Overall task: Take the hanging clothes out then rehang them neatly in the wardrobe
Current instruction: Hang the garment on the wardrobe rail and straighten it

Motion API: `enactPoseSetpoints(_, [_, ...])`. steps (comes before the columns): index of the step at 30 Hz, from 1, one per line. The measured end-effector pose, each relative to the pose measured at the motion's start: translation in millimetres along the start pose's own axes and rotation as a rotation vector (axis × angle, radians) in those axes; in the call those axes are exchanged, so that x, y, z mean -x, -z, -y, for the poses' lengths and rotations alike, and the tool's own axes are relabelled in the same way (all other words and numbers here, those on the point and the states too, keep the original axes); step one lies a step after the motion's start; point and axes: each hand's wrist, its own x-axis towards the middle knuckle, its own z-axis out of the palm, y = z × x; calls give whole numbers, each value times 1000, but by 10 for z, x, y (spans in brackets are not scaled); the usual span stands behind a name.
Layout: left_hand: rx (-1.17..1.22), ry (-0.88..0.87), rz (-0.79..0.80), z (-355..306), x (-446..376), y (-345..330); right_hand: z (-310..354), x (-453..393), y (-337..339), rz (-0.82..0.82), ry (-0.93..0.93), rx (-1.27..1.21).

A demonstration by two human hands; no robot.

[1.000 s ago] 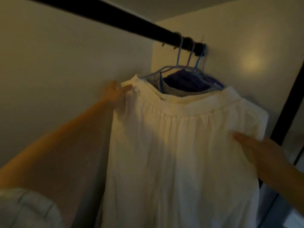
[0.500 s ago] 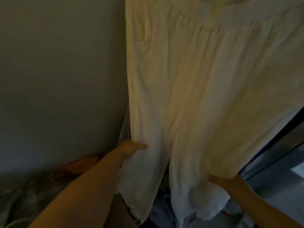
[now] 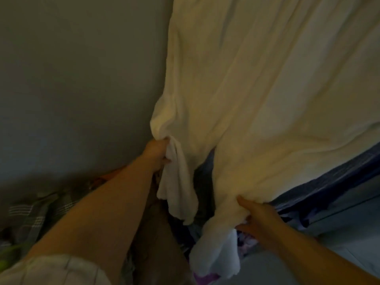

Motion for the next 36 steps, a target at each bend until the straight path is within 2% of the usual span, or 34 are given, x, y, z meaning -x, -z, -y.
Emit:
enactPoseSetpoints(4, [63,-117,12,-572,-92,1,268,20,-277,140,90,-136])
enactPoseSetpoints(8, [-45,-63,15,-749,-183,35,492,-21,-408,194,174,-201])
enactPoseSetpoints(15, [-238,186,4,19,-403,203,62,-379,104,-103,65,-106])
enactPoseSetpoints(21, [-379,170,0,432,-570,290,-207,-528,528,-348,-21,-80])
enactPoseSetpoints(27, [-474,156,5,529,-688,221,-294,-735,769,-421,40,-73])
enactPoseSetpoints(32, [-601,80,-45,521,-745,140,-442,-919,944,-461,11,61])
enactPoseSetpoints(36, [-637,63,-87,659,-706,185,-285,-698,733,-433,-49,137])
